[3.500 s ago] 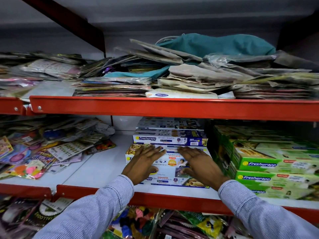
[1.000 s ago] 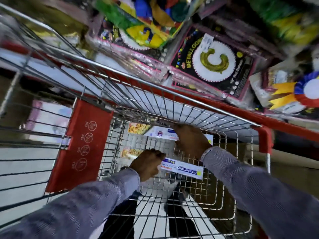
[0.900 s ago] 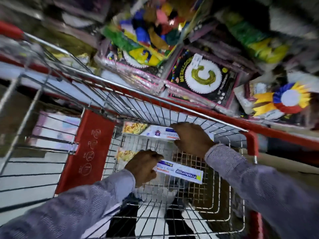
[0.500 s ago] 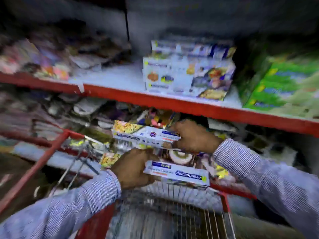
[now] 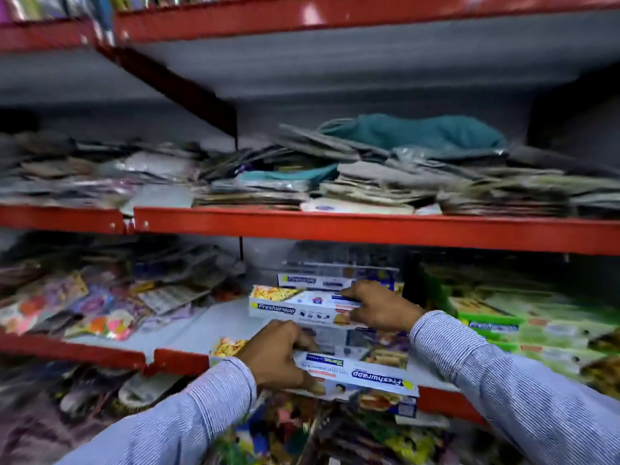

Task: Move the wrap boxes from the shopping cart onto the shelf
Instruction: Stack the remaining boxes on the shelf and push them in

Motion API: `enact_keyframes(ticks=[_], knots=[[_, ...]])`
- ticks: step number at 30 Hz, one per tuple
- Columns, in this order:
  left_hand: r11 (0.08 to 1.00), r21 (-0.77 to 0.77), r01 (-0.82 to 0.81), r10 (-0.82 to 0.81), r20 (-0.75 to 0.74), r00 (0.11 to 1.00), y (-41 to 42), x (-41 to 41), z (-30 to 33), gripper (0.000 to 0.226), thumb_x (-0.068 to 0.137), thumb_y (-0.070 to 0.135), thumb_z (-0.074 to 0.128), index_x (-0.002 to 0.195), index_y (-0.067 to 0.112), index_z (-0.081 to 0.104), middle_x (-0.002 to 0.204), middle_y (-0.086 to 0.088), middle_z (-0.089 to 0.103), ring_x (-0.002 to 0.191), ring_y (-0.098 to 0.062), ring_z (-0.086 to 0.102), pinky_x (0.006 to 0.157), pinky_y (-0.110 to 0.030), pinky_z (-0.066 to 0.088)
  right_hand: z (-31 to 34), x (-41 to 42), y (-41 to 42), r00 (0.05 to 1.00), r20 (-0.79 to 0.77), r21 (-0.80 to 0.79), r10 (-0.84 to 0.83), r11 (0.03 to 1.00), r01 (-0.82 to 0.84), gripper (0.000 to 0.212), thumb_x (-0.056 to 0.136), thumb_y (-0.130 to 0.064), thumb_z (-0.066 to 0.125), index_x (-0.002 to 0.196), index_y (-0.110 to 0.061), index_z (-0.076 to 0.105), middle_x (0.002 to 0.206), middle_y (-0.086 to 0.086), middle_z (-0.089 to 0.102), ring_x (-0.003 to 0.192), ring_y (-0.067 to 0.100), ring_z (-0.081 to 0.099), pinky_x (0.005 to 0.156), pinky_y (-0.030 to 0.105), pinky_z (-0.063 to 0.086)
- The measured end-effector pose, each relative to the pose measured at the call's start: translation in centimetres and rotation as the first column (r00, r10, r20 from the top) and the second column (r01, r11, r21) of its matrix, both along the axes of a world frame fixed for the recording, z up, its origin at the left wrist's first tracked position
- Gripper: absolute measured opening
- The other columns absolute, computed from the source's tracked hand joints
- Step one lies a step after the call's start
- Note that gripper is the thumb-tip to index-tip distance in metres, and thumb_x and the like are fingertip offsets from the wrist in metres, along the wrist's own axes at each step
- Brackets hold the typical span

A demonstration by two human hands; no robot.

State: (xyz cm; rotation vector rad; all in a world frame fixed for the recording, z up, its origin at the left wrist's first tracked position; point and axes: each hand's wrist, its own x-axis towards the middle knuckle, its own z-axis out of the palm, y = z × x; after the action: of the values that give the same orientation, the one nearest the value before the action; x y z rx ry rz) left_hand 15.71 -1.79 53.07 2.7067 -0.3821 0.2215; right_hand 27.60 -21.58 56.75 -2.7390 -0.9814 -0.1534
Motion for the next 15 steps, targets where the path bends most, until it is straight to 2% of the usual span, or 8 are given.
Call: enact_keyframes(ticks=[3,5,7,9,12,15], knots=[[1.0,-0.024,0.013,-0.013,-0.01,1.0,0.4,3.1,1.8,0.051,0.061,0.051,0.088,0.107,0.03,0.077,0.102,0.012,0.076,0.095,-0.01,0.066,0.089,-0.03,0.056,1.3,3.5,0.4,0.999,-0.015,0.026,-0.031,0.999,0.031,0.047,0.087,-0.027,0.065,0.13,-0.009,0.059,0.136,0.012,0.06,0.126,0.029,0.055,0.104,0.038,0.045],[0.999,-0.034,0.04,-0.04,-0.02,0.999,0.6,4.8,2.5,0.049,0.062,0.05,0.089,0.104,0.027,0.078,0.102,0.01,0.079,0.087,-0.007,0.07,0.084,-0.027,0.057,1.8,5.3,0.6,0.997,-0.034,0.011,-0.068,0.998,0.068,0.051,0.091,-0.02,0.061,0.139,-0.008,0.051,0.149,0.01,0.049,0.135,0.028,0.046,0.111,0.035,0.038],[0.997,-0.058,0.048,-0.05,-0.026,0.998,0.7,6.3,2.8,0.054,0.061,0.053,0.088,0.106,0.026,0.078,0.106,0.011,0.078,0.091,-0.004,0.07,0.088,-0.028,0.057,1.6,6.8,0.9,0.994,-0.048,-0.016,-0.102,0.995,0.102,0.056,0.094,-0.025,0.058,0.146,-0.013,0.041,0.157,0.007,0.036,0.143,0.025,0.037,0.116,0.033,0.032],[0.996,-0.072,0.047,-0.05,-0.038,0.998,1.0,7.6,2.8,0.055,0.06,0.055,0.087,0.106,0.027,0.077,0.11,0.012,0.077,0.095,-0.003,0.07,0.093,-0.033,0.057,1.0,8.3,1.1,0.993,-0.035,-0.04,-0.115,0.993,0.113,0.056,0.096,-0.027,0.056,0.148,-0.015,0.039,0.159,0.005,0.032,0.145,0.024,0.033,0.118,0.033,0.029],[0.996,-0.074,0.048,-0.051,-0.048,0.998,1.2,9.1,2.8,0.048,0.066,0.045,0.086,0.109,0.025,0.077,0.118,0.01,0.074,0.105,-0.007,0.068,0.098,-0.034,0.055,0.2,9.8,1.5,0.992,-0.052,-0.035,-0.113,0.993,0.111,0.05,0.096,-0.021,0.056,0.144,-0.011,0.044,0.155,0.009,0.04,0.14,0.027,0.04,0.117,0.038,0.032],[0.997,-0.074,0.033,-0.036,-0.045,0.998,1.4,10.4,2.9,0.044,0.072,0.035,0.085,0.113,0.022,0.075,0.124,0.004,0.072,0.111,-0.015,0.066,0.099,-0.035,0.054,-0.1,10.7,1.2,0.994,0.001,-0.032,-0.112,0.993,0.112,0.05,0.094,-0.029,0.059,0.142,-0.016,0.049,0.153,0.008,0.042,0.139,0.028,0.04,0.116,0.037,0.033]])
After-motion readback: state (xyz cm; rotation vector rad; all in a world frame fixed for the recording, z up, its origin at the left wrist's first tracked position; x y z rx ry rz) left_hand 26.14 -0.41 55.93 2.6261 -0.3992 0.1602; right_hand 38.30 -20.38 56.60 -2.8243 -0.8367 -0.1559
